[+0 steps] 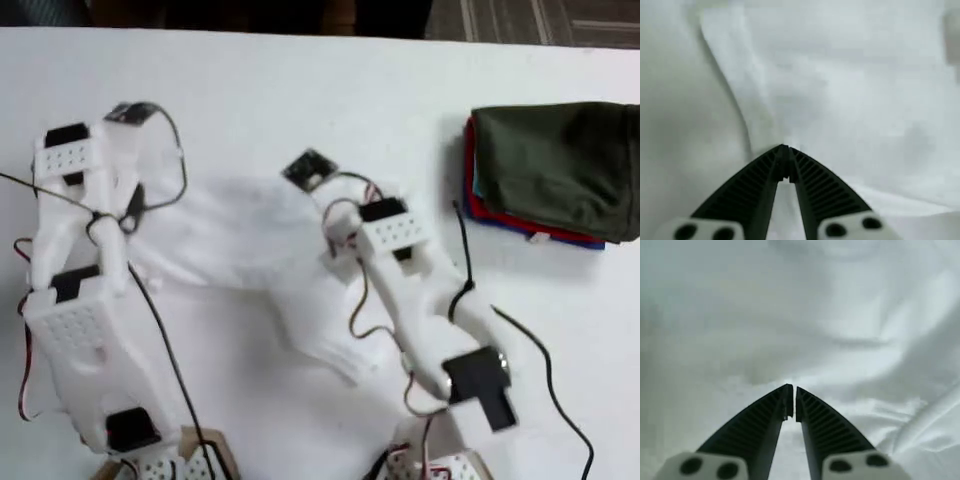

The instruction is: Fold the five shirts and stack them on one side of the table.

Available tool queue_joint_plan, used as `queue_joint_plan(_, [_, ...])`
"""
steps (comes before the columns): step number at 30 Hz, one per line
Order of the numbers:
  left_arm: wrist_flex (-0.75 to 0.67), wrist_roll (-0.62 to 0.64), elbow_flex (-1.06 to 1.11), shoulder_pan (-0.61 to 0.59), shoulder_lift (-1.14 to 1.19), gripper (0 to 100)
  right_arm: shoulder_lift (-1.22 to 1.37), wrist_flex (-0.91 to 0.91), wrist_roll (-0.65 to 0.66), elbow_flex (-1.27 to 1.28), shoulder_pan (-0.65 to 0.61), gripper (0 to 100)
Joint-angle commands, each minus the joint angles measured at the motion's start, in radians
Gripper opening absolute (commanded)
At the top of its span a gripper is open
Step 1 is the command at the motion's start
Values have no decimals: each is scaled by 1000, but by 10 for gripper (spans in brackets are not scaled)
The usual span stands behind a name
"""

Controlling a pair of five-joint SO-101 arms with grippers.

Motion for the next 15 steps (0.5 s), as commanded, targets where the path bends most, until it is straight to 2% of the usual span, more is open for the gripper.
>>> queue_joint_plan(1, [-78, 3, -25, 34, -9, 25, 82, -70, 34, -34, 68, 18])
queue_joint_plan(7, [-83, 48, -174, 34, 140, 25, 228, -70, 35, -161, 151, 18])
queue_joint_plan(15, [-35, 52, -486, 40, 348, 25, 257, -70, 35, -247, 147, 18])
